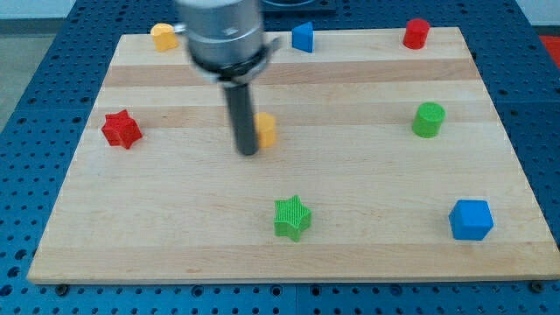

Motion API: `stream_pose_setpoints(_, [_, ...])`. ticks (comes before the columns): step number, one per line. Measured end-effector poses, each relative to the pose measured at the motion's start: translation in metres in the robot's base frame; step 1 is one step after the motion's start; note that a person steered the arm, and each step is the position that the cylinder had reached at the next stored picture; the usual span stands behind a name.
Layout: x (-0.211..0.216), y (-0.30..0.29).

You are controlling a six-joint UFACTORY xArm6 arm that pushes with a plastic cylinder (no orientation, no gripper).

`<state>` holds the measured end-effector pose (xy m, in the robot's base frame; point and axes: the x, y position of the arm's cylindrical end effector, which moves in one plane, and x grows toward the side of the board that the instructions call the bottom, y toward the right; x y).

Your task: Move the green circle right to the yellow hexagon

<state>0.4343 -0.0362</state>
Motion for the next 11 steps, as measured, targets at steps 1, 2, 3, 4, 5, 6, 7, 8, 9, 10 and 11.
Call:
stream_pose_setpoints(1, [0.0, 0.022])
stream_pose_setpoints(2, [0.04, 0.035])
stream_pose_setpoints(3, [0.023, 0.108])
stream_pose_setpoints(4, [-0.004, 0.197])
stream_pose_setpoints(5, [0.014, 0.256])
stream_pose_setpoints(6, [0.012, 0.313])
stream_pose_setpoints(7, [-0.03, 0.323])
stream_pose_setpoints(8, [-0.044, 0.274])
stream_pose_setpoints(9, [-0.044, 0.195])
stream_pose_setpoints(10, [-0.044, 0.139])
stream_pose_setpoints(11, [-0.063, 0.18])
